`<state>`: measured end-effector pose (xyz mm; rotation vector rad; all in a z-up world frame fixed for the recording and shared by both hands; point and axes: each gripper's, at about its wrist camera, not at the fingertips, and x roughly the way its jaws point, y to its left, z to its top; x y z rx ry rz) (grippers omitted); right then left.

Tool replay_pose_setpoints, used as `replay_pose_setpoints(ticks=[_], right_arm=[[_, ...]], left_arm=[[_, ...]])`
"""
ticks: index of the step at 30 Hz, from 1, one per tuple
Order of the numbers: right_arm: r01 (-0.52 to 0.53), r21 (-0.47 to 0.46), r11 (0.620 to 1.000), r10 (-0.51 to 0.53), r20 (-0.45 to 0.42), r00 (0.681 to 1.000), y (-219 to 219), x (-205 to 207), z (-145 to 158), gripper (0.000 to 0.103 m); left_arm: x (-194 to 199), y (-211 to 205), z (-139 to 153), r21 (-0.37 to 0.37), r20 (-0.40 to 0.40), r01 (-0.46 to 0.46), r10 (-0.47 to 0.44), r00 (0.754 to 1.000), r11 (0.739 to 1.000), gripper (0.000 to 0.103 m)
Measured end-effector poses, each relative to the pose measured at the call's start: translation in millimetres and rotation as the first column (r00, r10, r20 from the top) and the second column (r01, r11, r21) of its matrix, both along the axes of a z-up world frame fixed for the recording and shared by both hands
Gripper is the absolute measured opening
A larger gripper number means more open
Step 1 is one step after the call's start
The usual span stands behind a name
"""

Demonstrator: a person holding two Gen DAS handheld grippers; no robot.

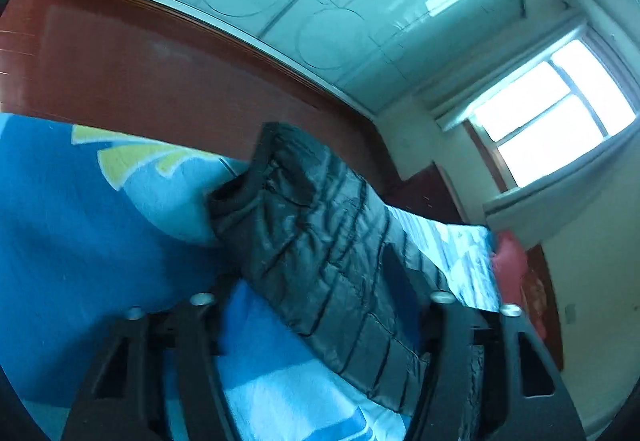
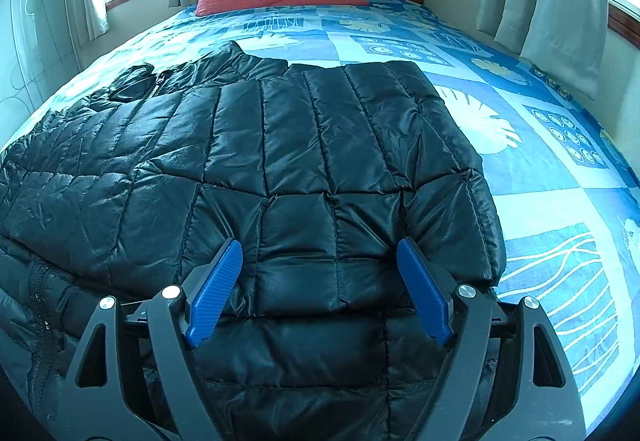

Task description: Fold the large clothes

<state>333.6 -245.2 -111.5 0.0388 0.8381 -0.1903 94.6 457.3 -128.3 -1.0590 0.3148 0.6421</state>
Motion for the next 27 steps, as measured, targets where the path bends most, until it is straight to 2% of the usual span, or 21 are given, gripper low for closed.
replay_pose_setpoints(ticks=[1,2,4,6,9,12,14,18,21,22,24,26,27], right_arm=[[0.0,0.0,1.0,0.0,0.0,1.0,0,0,0,0.079],[0.0,-0.001,1.0,0.0,0.0,1.0,1,0,0,0.08],[0.0,0.0,1.0,0.0,0.0,1.0,1,0,0,0.08],[0.0,0.0,1.0,0.0,0.001,1.0,1,0,0,0.08],[-0.001,-0.001,1.0,0.001,0.001,1.0,0,0,0,0.08],[-0.001,-0.001,1.0,0.001,0.001,1.0,1,-1,0,0.08],[-0.002,0.001,1.0,0.002,0.002,1.0,1,-1,0,0.08],[-0.001,0.003,1.0,0.001,0.003,1.0,1,-1,0,0.08],[0.0,0.002,1.0,0.0,0.003,1.0,2,-2,0,0.08],[0.0,0.002,1.0,0.0,0.003,1.0,2,-2,0,0.08],[0.0,0.002,1.0,0.0,0.004,1.0,2,-2,0,0.08],[-0.001,0.006,1.0,0.001,0.005,1.0,1,-2,0,0.08],[-0.002,0.008,1.0,0.002,0.005,1.0,1,-2,0,0.08]], left_arm=[[1,1,-2,-0.013,0.037,0.025,-0.025,0.999,1.0,0.02],[3,1,-4,-0.026,0.046,0.039,-0.038,0.998,0.999,0.014],[7,-2,-3,-0.003,0.006,0.041,-0.041,0.999,0.999,0.009],[13,-8,5,0.056,-0.024,0.05,-0.048,0.999,0.997,0.008],[28,-27,28,0.157,-0.043,0.09,-0.084,0.996,0.984,0.007],[46,-60,53,0.238,-0.045,0.165,-0.159,0.986,0.957,0.007],[59,-90,70,0.287,-0.045,0.236,-0.234,0.971,0.928,0.007],[92,-157,93,0.33,-0.06,0.39,-0.393,0.918,0.86,0.007],[115,-222,103,0.369,-0.103,0.5,-0.5,0.86,0.784,0.007],[125,-252,107,0.382,-0.125,0.546,-0.544,0.83,0.746,0.007],[140,-285,108,0.382,-0.146,0.598,-0.593,0.792,0.705,0.007],[153,-332,110,0.382,-0.184,0.663,-0.651,0.737,0.644,0.007],[159,-349,110,0.386,-0.201,0.683,-0.666,0.719,0.621,0.007]])
